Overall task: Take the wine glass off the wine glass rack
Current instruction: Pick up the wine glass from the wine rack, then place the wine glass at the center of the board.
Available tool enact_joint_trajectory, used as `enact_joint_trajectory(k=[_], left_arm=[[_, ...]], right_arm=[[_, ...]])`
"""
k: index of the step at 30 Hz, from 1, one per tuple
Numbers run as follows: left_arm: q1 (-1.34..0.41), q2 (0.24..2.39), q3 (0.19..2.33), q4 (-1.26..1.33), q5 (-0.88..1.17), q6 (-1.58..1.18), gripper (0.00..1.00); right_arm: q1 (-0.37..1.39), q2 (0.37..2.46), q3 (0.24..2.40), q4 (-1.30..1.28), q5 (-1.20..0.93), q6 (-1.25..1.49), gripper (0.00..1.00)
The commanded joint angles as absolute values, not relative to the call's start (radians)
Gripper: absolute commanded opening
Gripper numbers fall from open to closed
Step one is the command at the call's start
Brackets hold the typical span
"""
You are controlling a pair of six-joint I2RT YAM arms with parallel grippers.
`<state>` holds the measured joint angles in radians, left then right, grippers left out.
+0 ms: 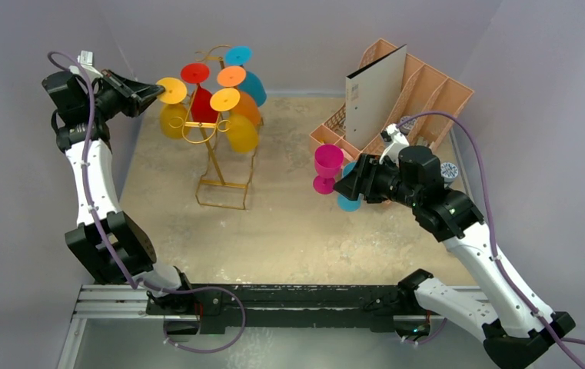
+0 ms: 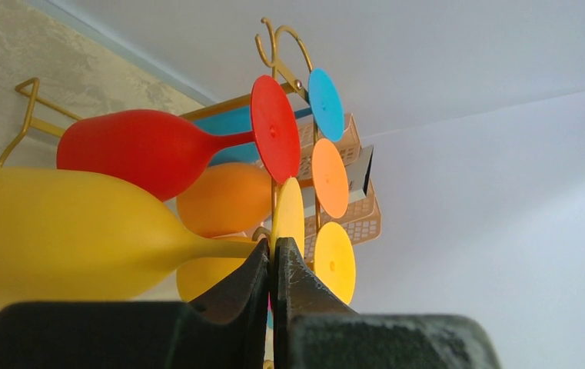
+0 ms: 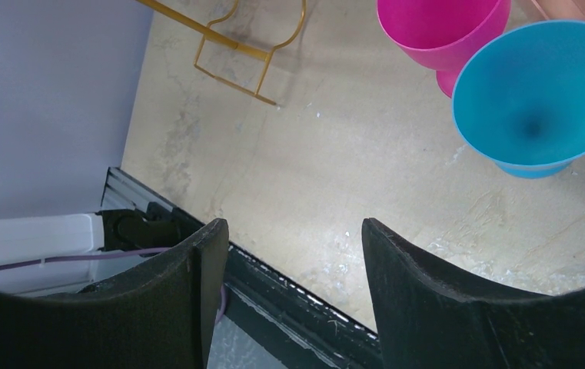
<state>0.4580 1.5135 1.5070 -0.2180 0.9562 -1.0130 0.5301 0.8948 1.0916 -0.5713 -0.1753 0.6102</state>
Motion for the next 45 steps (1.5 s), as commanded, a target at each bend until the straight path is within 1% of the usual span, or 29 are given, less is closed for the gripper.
enact_joint_trajectory(k=[1, 6, 7, 8, 11, 14, 20, 25, 29, 32, 34, 37, 41, 45], left_arm=[[0.481, 1.499, 1.522, -0.123, 0.982, -1.07, 0.0], [0.492, 1.453, 1.522, -0.127, 0.98, -1.018, 0.0], [0.492, 1.433, 1.534, -0.143, 0.982, -0.985, 0.0], [0.492, 1.411, 1.553, -0.222, 0.964, -0.928, 0.0], [0.492, 1.327, 1.613, -0.496, 0.78, -0.723, 0.0], [0.494, 1.245, 1.598, -0.63, 0.625, -0.632, 0.0], [0.494, 1.082, 1.548, -0.732, 0.487, -0.609, 0.0], [0.484, 0.968, 1.496, -0.796, 0.465, -0.623, 0.0], [0.436, 0.903, 1.419, -0.831, 0.481, -0.645, 0.0], [0.385, 0.867, 1.367, -0.889, 0.444, -0.646, 0.0], [0.34, 0.85, 1.346, -0.888, 0.47, -0.635, 0.0], [0.267, 0.837, 1.297, -0.806, 0.63, -0.623, 0.0], [0.197, 0.804, 1.235, -0.727, 0.762, -0.642, 0.0], [0.14, 0.815, 1.147, -0.587, 0.99, -0.652, 0.0]], right_arm=[[0.531, 0.884, 1.091, -0.566, -0.178, 0.601, 0.67], [0.531, 0.882, 1.089, -0.56, -0.179, 0.602, 0.67], [0.531, 0.884, 1.091, -0.557, -0.182, 0.602, 0.67], [0.531, 0.887, 1.096, -0.557, -0.184, 0.6, 0.67], [0.531, 0.902, 1.12, -0.562, -0.186, 0.587, 0.67], [0.531, 0.92, 1.14, -0.567, -0.184, 0.577, 0.67], [0.531, 0.945, 1.137, -0.535, -0.215, 0.606, 0.67], [0.532, 0.953, 1.143, -0.556, -0.238, 0.594, 0.67], [0.532, 0.939, 1.147, -0.573, -0.248, 0.576, 0.67], [0.531, 0.926, 1.148, -0.584, -0.237, 0.574, 0.67], [0.531, 0.917, 1.14, -0.581, -0.224, 0.582, 0.67], [0.532, 0.904, 1.116, -0.563, -0.208, 0.61, 0.67], [0.532, 0.913, 1.109, -0.557, -0.213, 0.627, 0.67], [0.531, 0.924, 1.088, -0.511, -0.237, 0.66, 0.67]])
